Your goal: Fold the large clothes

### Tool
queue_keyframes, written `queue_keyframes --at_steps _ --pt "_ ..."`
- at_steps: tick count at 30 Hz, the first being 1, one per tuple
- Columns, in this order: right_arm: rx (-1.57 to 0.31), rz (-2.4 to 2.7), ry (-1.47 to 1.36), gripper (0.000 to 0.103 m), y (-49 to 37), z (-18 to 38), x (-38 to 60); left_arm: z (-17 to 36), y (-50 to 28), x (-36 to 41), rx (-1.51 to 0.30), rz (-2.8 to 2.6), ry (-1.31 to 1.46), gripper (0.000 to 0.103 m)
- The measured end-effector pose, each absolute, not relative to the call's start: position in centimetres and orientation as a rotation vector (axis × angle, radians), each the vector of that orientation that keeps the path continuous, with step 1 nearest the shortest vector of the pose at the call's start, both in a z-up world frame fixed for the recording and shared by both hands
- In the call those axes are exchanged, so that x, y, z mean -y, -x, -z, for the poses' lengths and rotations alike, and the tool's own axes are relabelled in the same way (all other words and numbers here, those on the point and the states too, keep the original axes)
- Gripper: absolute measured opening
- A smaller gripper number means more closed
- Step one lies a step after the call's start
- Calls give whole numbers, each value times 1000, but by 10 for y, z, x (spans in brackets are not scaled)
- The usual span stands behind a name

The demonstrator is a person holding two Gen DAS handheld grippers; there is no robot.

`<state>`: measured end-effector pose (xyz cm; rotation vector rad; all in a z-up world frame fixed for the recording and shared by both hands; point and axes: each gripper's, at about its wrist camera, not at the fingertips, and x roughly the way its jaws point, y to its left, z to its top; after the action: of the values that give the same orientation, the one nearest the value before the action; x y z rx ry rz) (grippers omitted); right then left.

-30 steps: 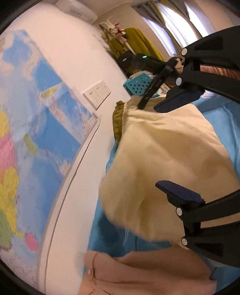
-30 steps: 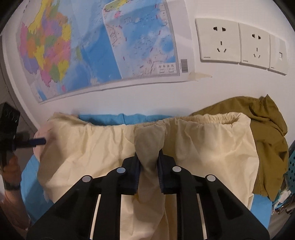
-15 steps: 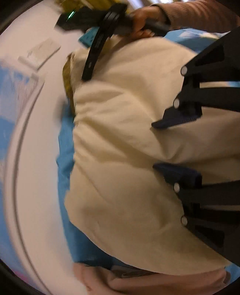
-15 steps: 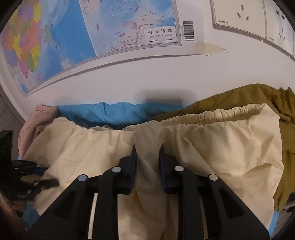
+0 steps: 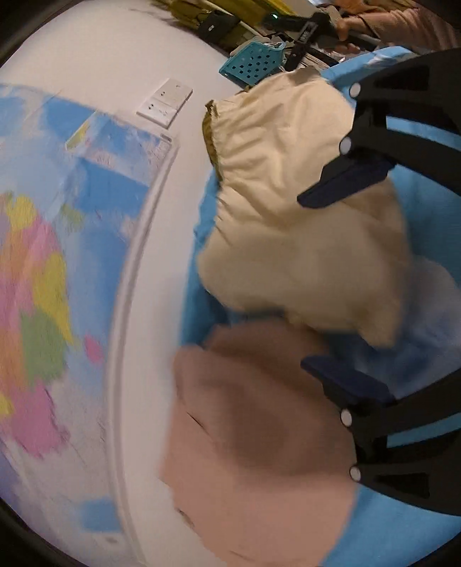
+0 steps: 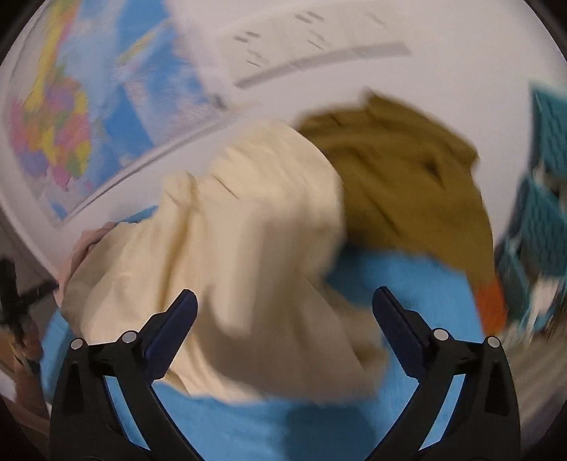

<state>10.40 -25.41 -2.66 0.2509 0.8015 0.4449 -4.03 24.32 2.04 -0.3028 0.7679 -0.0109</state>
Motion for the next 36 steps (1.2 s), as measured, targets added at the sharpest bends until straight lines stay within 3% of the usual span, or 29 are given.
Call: queue_keyframes --at_steps 7,8,9,10,11,12,13,14,16,20,23,25,27,31,32,35,36 --pt "-824 -497 -297 99 -108 57 249 21 29 -221 -890 35 231 85" --pt "-827 -497 -291 96 -108 58 244 24 27 -218 -884 38 218 85" --pt "-832 -507 -288 85 -108 59 242 26 24 -215 -881 43 215 85" --pt "-835 -502 -279 76 -107 57 243 27 21 -213 -886 42 219 75" --pt "-844 -517 -288 48 -105 54 245 27 19 -212 -889 37 218 60" --pt "-841 -554 -309 24 -102 48 248 23 20 -210 -890 27 215 50" --pt "-834 -584 -327 22 -99 41 250 17 22 -212 -887 42 241 32" --pt "-820 -598 -323 20 -92 31 251 14 24 -211 -883 63 266 22" --pt "-784 -629 -319 19 -72 2 254 1 36 -218 -867 99 331 17" --pt "-729 -674 -342 19 -30 -40 277 -19 66 -230 -849 173 428 16" --pt "-783 -641 -343 23 -19 -26 293 -1 81 -233 -899 197 452 22" --pt "-906 -563 -298 35 -24 8 292 26 81 -228 -1011 130 393 39" --pt "-965 -501 -284 58 -27 32 294 29 85 -225 -1004 112 368 44" --pt "-874 -450 -313 85 -19 24 308 -12 95 -216 -855 7 240 79" --pt "-831 -447 -295 99 -17 16 306 -22 95 -210 -819 10 207 84" --pt "-812 -442 -252 96 -29 13 294 -35 77 -184 -808 11 67 88" --pt "-823 -437 -236 88 -35 15 291 -32 67 -177 -830 18 44 88"
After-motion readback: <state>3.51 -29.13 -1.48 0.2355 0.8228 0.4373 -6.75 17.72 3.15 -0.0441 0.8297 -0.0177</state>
